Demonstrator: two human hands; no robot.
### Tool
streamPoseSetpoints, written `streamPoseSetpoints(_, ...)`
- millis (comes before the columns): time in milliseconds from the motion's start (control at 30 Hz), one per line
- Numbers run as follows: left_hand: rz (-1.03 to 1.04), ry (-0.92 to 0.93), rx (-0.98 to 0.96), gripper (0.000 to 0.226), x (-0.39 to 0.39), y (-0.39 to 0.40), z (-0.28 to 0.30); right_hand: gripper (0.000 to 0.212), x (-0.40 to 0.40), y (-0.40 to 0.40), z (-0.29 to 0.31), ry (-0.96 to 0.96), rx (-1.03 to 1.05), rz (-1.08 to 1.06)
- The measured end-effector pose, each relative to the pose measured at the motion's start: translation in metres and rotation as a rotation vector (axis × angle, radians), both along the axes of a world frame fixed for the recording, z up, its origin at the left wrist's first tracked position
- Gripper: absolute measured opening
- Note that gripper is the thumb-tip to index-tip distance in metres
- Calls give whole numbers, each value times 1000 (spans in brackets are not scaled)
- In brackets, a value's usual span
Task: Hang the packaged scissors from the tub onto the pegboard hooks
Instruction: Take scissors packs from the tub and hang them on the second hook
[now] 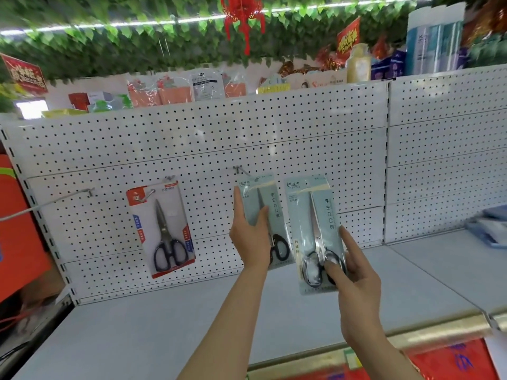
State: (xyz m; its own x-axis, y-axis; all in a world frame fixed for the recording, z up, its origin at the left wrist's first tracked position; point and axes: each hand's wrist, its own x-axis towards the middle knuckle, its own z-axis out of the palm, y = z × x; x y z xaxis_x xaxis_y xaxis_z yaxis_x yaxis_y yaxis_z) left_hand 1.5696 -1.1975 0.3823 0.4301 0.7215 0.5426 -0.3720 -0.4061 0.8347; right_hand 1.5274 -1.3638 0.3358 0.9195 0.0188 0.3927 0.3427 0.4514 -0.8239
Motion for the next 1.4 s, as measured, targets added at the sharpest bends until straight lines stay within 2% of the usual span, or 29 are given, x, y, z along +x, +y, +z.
streamPoseSetpoints(167, 25, 7, 61, 76, 11, 12, -1, 63, 2, 13, 2, 5, 2, 45)
streamPoseSetpoints(300, 72, 118, 93, 69, 4, 21, -5, 61, 5, 31, 5, -12, 5, 97)
streamPoseSetpoints(400, 93, 39, 168, 59, -11, 33, 7, 61, 12, 48, 8, -21, -1, 119)
streamPoseSetpoints(500, -38, -7, 266, 54, -26, 35, 36, 60, 20, 66, 10, -39, -22, 116)
streamPoseSetpoints(567, -66, 62, 382, 60, -25, 36, 49, 60, 26, 77, 9, -38, -28, 124)
streamPoseSetpoints(667, 9, 225, 541, 70, -18, 39, 51, 63, 32, 89, 5, -19, -27, 127)
streamPoseSetpoints(733, 60, 268, 589, 76, -12, 44, 48, 65, 35, 94, 1, -5, -13, 127)
streamPoseSetpoints(867, 100, 336, 638, 78, 1, 54, 46, 65, 45, 104, -5, 15, -26, 126)
streamPoseSetpoints(1200, 166, 434, 702, 76, 30, 75, 42, 58, 90, 135, -5, -4, -245, 19)
streamPoseSetpoints(1400, 165, 468, 738, 78, 28, 81, 42, 52, 99, 129, -1, -105, -351, -27)
